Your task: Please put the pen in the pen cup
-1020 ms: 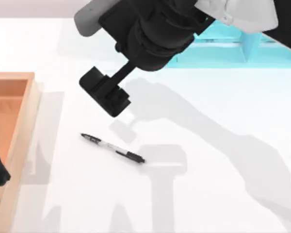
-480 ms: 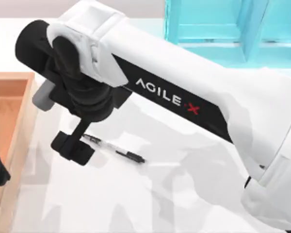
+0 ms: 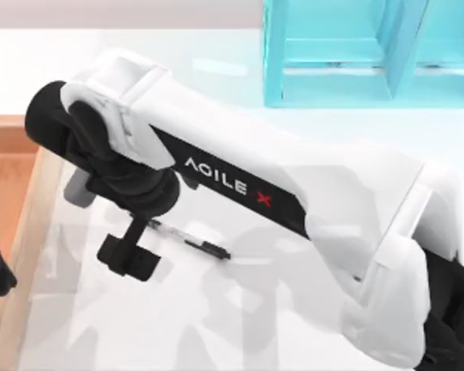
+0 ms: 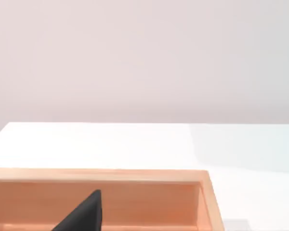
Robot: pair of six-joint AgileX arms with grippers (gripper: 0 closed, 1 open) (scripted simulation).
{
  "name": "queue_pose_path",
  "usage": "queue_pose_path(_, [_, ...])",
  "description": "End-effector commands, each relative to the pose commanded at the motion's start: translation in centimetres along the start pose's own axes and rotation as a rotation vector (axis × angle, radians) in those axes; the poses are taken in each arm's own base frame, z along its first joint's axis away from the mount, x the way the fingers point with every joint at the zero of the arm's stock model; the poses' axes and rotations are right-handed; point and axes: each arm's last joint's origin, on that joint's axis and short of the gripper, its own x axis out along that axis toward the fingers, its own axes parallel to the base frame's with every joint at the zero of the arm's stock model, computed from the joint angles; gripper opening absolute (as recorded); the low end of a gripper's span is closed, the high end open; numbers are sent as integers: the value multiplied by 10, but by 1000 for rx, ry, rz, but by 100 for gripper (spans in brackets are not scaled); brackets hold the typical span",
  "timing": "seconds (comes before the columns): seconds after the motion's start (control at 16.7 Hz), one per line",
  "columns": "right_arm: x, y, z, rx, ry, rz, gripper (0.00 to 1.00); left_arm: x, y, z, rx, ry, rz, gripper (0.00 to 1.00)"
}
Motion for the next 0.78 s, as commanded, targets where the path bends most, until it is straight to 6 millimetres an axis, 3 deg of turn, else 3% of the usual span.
queue_pose_path(0.48, [4, -1, 0, 2, -1, 1, 100, 0, 0, 0, 0, 0, 0, 100])
queue_pose_path(0.6, [17, -2, 2, 1, -2, 0, 100, 0, 0, 0, 0, 0, 0, 100])
queue_pose_path(0.78, [53, -1, 5, 1, -2, 0, 100, 0, 0, 0, 0, 0, 0, 100])
